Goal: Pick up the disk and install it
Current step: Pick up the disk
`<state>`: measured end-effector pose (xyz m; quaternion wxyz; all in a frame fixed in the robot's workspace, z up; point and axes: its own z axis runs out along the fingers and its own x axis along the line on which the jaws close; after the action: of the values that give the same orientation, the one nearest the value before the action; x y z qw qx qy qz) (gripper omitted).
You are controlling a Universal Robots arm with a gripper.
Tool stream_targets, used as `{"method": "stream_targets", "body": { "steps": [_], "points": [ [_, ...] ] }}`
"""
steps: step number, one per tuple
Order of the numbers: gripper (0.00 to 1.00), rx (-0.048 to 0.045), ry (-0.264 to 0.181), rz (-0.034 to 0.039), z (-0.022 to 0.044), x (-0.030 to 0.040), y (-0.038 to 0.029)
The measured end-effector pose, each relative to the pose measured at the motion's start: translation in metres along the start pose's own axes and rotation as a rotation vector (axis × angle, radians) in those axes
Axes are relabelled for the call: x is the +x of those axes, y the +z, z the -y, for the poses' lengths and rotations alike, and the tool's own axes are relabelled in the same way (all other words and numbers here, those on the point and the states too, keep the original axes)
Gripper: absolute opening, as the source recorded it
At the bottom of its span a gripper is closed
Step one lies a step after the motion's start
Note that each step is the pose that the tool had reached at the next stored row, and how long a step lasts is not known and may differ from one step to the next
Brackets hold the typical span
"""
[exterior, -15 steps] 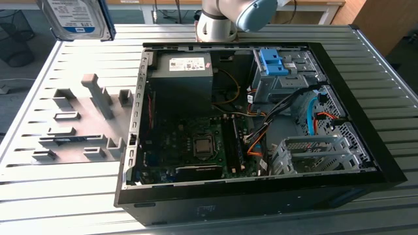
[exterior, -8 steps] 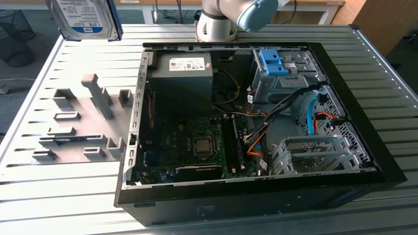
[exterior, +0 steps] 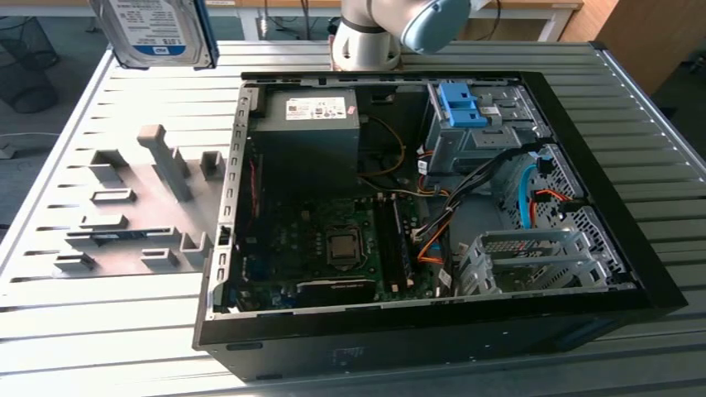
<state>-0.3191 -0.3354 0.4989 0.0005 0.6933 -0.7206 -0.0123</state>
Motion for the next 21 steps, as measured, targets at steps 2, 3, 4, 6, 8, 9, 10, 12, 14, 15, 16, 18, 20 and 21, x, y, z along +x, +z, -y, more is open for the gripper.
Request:
{"method": "stream_targets", "body": {
  "steps": [2,3,4,6,8,9,10,12,14,15,16,18,20,21],
  "points": [
    [0.37,0.0000,0.000,0.0000,0.0036,-0.0001,-0.0001],
    [0.37,-0.0001,0.000,0.0000,0.0051,-0.0002,-0.0001],
    [0.37,-0.0001,0.000,0.0000,0.0066,-0.0002,-0.0001],
    [0.37,0.0000,0.000,0.0000,0.0082,-0.0003,-0.0001],
    [0.37,0.0000,0.000,0.0000,0.0082,-0.0003,-0.0001],
    [0.37,0.0000,0.000,0.0001,0.0082,-0.0003,-0.0001],
    [0.37,0.0000,0.000,0.0000,0.0086,-0.0003,-0.0001],
    [0.37,0.0000,0.000,0.0000,0.0089,-0.0003,-0.0002],
    [0.37,0.0000,0.000,0.0000,0.0089,-0.0003,-0.0001],
    [0.37,0.0000,0.000,0.0000,0.0089,-0.0003,-0.0001],
    [0.37,0.0000,0.000,0.0000,0.0089,-0.0003,-0.0002],
    [0.37,0.0000,0.000,0.0000,0.0089,-0.0003,-0.0002],
    [0.37,0.0000,0.000,0.0000,0.0092,-0.0004,-0.0001],
    [0.37,0.0000,0.000,0.0000,0.0098,-0.0004,-0.0002]
  ]
}}
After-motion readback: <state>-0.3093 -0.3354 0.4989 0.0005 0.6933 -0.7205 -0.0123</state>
